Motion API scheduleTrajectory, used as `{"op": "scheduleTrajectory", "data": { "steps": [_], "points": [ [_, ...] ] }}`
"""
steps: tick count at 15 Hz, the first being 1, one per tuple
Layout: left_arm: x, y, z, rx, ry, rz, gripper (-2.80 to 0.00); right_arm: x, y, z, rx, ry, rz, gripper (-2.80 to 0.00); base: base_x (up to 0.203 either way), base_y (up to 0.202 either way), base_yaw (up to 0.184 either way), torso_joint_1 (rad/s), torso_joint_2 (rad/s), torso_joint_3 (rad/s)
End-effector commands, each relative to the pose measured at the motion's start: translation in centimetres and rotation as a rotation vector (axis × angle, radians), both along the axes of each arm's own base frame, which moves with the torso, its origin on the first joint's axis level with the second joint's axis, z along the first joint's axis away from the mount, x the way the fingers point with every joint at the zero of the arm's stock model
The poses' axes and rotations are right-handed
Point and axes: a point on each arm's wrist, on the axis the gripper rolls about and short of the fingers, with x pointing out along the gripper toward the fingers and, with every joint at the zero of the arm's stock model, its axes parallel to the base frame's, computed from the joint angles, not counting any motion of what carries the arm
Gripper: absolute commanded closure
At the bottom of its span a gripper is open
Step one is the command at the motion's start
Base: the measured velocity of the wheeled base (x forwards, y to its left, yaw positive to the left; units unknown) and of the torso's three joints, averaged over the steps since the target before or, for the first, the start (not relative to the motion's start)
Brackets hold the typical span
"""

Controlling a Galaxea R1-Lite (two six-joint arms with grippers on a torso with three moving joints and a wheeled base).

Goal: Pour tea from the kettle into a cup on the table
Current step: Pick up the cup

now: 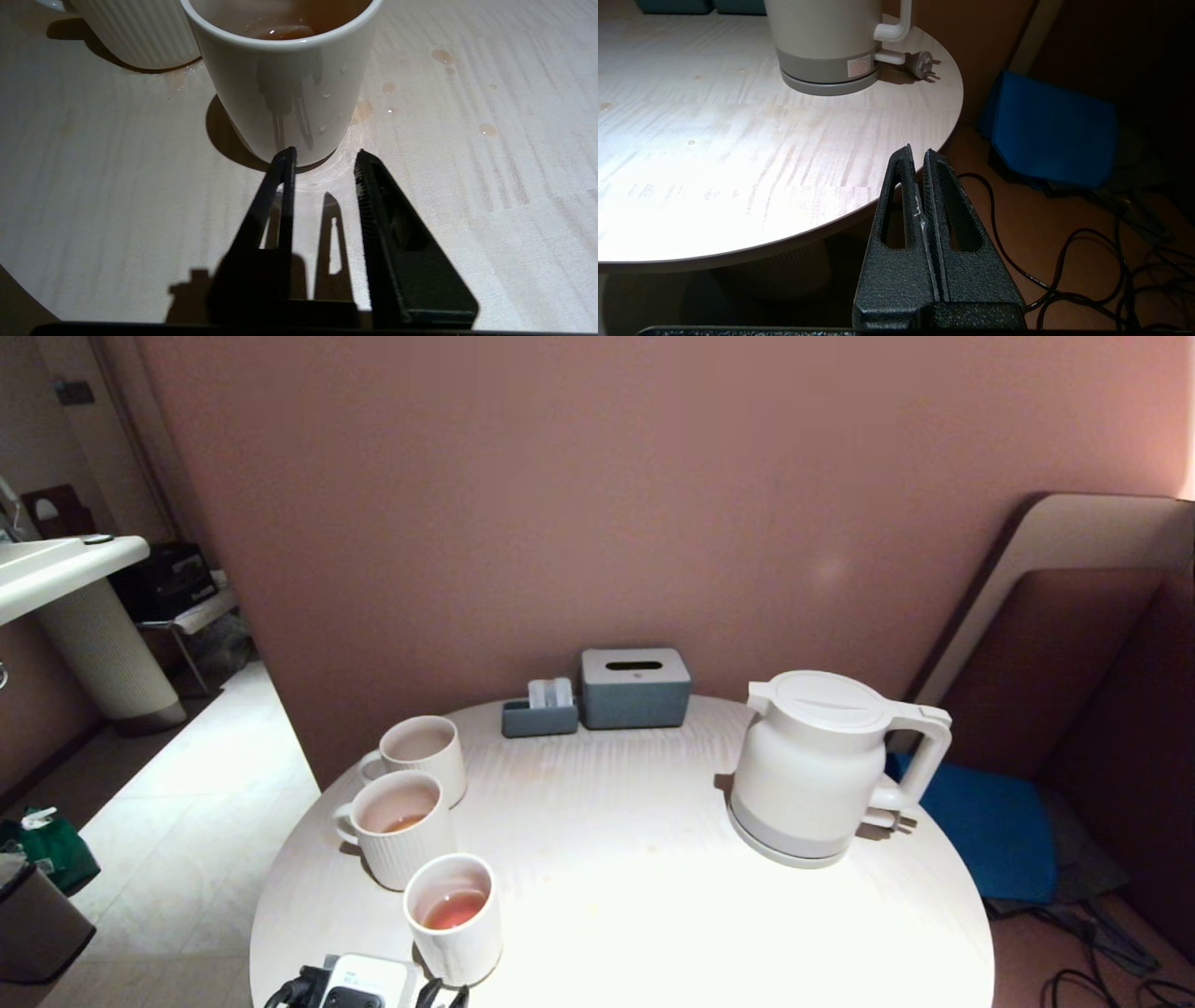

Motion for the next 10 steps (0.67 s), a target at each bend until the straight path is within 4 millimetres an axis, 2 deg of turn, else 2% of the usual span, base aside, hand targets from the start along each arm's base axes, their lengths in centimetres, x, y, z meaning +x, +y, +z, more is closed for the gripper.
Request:
{"op": "scheduleTrajectory", "data": {
  "steps": [1, 10],
  "points": [
    [0.0, -0.1, 0.1, -0.01, -0.005, 0.002, -2.8, 0.0, 0.0, 0.0, 0.0, 0.002, 0.001, 0.0, 0.0, 0.0, 0.0, 0.0, 0.0, 0.0],
    [1.0, -0.9, -0.2, -0.008, -0.004, 0.029, -2.8, 0.0, 0.0, 0.0, 0.0, 0.003, 0.001, 0.0, 0.0, 0.0, 0.0, 0.0, 0.0, 0.0]
  ]
}}
